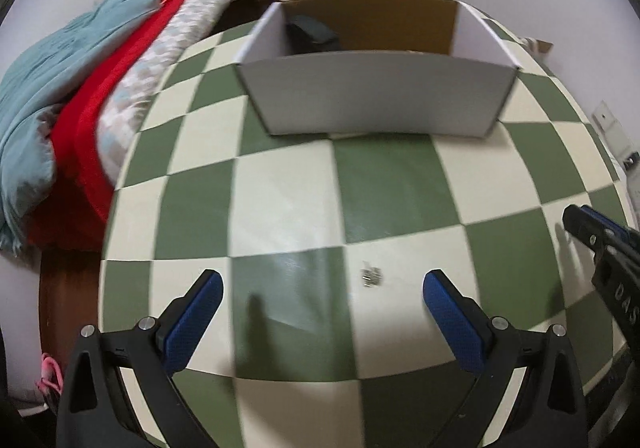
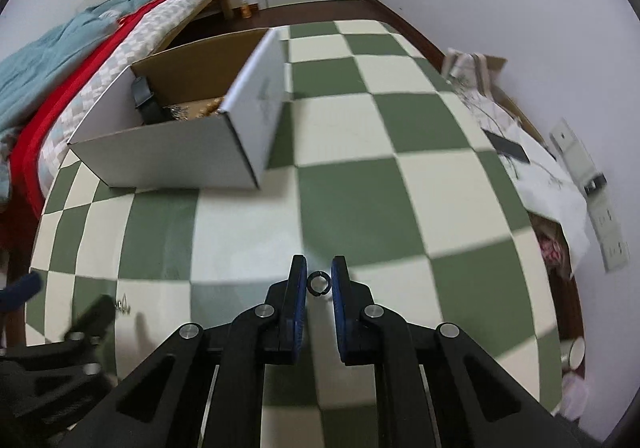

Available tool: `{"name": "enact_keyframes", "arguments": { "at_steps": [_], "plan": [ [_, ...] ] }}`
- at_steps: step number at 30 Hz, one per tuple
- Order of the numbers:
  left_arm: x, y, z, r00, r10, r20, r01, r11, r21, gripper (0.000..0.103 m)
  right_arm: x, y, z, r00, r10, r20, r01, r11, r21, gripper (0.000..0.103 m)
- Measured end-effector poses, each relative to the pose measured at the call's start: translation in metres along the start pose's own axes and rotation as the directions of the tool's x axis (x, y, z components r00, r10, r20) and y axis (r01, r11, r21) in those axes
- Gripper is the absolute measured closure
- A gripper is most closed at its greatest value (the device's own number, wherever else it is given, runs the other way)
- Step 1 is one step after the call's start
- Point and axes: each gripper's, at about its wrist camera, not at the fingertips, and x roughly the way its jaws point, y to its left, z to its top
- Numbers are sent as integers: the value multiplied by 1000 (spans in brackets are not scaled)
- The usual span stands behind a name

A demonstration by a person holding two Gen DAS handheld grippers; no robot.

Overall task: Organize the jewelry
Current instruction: 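Pinch another black ring with the right tool while the left tool pinches a silver earring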

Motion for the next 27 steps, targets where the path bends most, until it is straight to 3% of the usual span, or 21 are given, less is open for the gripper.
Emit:
{"name": "enact_keyframes", "arguments": {
  "at_steps": [2,4,9,14,16,19,27],
  "plan": [
    [0,-7,-2,1000,-9,4,9,1000,14,8,-5,-4,-7,1000,-4,-1,4,1000,9,90],
    [1,-12,-3,1000,-10,-7,10,1000,23,21,-9,-6,-14,1000,-2,-1,2,1000,17,90],
    [3,-14,-4,1000,-6,-4,6,1000,16,23,-10,-6,-31,1000,3,-14,-3,1000,30,90],
    [2,-14,-3,1000,-28,9,28,1000,12,47,-9,-6,-38,1000,6,-19,-5,999,35,90],
    [0,-16,-3,999,-43,12,43,999,15,64,-9,-7,-38,1000,7,-18,-6,999,40,90],
    [0,-19,-3,999,-48,12,48,999,19,76,-10,-9,-38,1000,6,-19,-5,999,45,90],
    [0,-18,-2,998,-60,13,60,998,16,90,-9,-11,-38,1000,7,-18,-7,999,47,90]
  ]
}}
